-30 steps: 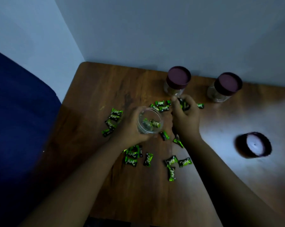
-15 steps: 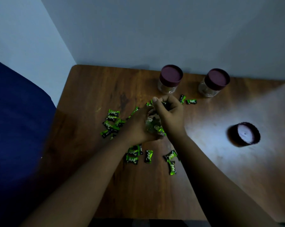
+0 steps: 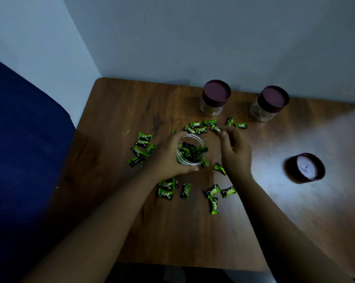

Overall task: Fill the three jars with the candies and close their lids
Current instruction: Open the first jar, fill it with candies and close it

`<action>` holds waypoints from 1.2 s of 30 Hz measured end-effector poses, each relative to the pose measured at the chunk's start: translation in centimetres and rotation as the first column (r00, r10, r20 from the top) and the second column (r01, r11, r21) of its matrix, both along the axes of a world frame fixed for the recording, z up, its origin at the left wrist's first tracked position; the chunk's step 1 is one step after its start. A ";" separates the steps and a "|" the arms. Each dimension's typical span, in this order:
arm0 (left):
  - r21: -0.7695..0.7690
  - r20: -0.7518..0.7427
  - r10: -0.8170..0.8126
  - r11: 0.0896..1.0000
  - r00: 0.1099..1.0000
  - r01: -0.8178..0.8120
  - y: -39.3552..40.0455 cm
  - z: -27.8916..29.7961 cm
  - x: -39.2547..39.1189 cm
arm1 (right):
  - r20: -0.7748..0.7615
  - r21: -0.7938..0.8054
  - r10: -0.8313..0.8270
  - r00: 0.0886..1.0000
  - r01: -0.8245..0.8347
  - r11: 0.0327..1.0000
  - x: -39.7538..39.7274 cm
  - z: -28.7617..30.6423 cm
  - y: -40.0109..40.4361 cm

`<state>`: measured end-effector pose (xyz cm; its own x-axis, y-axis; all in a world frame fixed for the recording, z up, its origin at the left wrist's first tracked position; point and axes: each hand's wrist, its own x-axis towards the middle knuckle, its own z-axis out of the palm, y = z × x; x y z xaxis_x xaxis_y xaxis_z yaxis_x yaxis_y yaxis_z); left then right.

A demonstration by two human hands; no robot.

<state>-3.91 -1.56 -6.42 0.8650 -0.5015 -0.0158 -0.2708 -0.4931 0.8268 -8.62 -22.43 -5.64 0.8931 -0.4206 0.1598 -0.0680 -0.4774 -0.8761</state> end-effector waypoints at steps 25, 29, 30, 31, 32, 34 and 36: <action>0.072 0.035 0.137 0.988 0.990 -0.139 4.2 -0.4 -2.6 | -0.217 -0.279 0.052 0.975 -0.113 0.954 -2.1 -6.6 -0.4; 0.080 0.005 0.114 0.990 0.993 -0.114 3.0 -0.3 -2.8 | 0.076 0.399 -0.075 0.994 0.039 0.916 -0.2 -0.3 3.0; 0.084 0.004 0.102 0.991 0.995 -0.102 2.5 -0.3 -2.9 | 0.100 0.465 -0.064 0.993 0.010 0.885 0.4 1.2 3.9; 0.083 0.010 0.095 0.992 0.995 -0.095 2.0 -0.2 -2.9 | 0.116 0.485 -0.036 0.993 -0.025 0.874 0.9 2.3 4.7; 0.072 0.021 0.093 0.993 0.995 -0.095 1.5 -0.1 -2.9 | 0.136 0.472 0.004 0.991 -0.068 0.879 1.3 3.3 5.4; 0.026 0.028 0.093 0.995 0.995 -0.093 0.5 0.5 -2.7 | 0.180 0.389 0.104 0.978 -0.168 0.906 1.7 4.2 6.4; -0.004 0.003 0.068 0.998 0.998 -0.068 -0.4 0.9 -2.3 | 0.173 0.309 0.199 0.965 -0.245 0.919 1.6 4.3 6.5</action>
<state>-6.18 -1.96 -5.50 0.8970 -0.4419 -0.0112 -0.2396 -0.5074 0.8278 -7.05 -15.91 -1.33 0.9489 -0.2633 0.1737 0.1365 -0.1540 -0.9786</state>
